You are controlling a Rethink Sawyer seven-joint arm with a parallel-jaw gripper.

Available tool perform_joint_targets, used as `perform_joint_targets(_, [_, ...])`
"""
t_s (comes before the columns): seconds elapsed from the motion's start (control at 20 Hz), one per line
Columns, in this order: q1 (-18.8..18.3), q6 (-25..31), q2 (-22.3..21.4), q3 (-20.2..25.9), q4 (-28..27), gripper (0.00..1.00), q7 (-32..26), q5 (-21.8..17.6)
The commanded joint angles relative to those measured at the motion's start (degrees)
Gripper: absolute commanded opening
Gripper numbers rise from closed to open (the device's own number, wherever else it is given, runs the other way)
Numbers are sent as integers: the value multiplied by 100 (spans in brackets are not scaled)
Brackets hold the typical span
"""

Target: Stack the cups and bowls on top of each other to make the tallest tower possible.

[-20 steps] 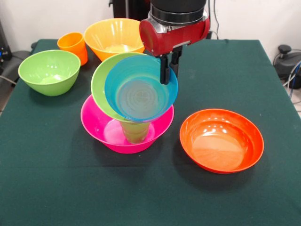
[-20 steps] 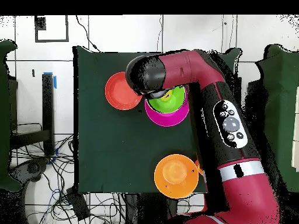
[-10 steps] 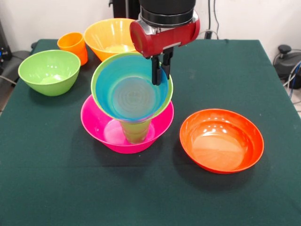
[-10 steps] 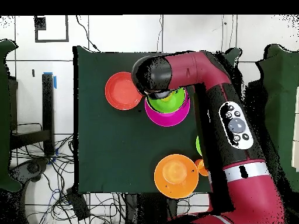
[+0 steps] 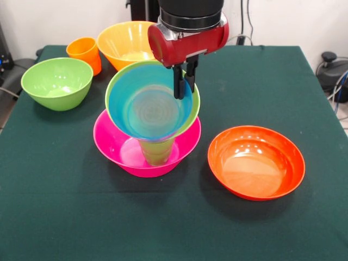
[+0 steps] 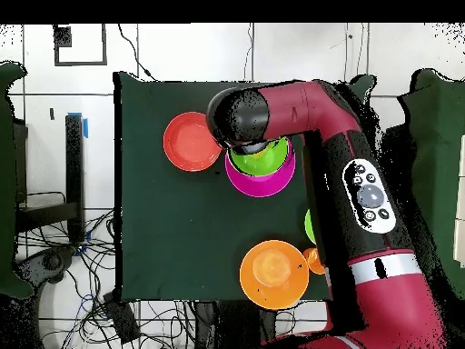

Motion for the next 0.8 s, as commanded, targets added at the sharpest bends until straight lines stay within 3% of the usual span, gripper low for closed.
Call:
perform_joint_targets(0.05, [-118, -530, 225, 62, 607, 0, -650, -192])
perform_joint_targets(0.8, [-111, -549, 34, 25, 711, 0, -628, -155])
